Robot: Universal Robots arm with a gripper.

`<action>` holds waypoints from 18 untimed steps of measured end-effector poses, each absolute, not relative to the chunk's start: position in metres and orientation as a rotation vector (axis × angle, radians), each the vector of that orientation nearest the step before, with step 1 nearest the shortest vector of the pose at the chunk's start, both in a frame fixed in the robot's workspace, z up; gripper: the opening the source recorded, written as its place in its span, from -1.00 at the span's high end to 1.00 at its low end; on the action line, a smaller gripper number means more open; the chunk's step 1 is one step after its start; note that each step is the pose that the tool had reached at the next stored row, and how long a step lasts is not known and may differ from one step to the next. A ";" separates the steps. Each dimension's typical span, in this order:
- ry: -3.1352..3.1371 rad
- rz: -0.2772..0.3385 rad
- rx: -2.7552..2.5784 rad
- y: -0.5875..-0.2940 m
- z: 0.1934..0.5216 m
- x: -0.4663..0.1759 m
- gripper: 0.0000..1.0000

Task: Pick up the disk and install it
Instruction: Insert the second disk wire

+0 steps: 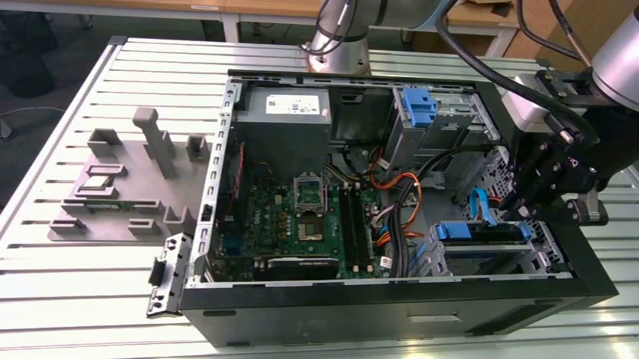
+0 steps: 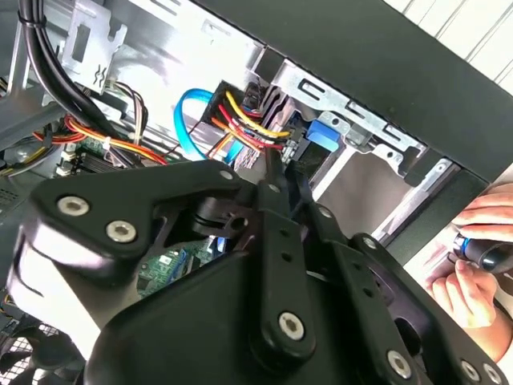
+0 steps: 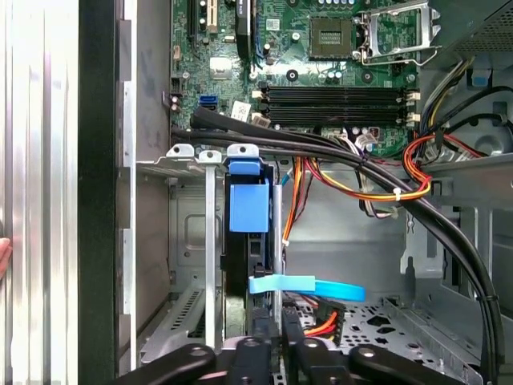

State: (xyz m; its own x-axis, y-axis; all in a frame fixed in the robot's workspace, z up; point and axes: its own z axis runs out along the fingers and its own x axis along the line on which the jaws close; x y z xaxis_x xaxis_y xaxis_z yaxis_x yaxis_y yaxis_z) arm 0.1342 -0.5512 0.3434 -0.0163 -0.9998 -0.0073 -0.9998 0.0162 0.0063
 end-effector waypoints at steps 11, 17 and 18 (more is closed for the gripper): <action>2.239 0.015 -2.203 -0.551 0.351 0.134 0.66; 2.239 0.015 -2.203 -0.558 0.351 0.134 0.66; 2.239 0.015 -2.203 -0.559 0.351 0.134 0.66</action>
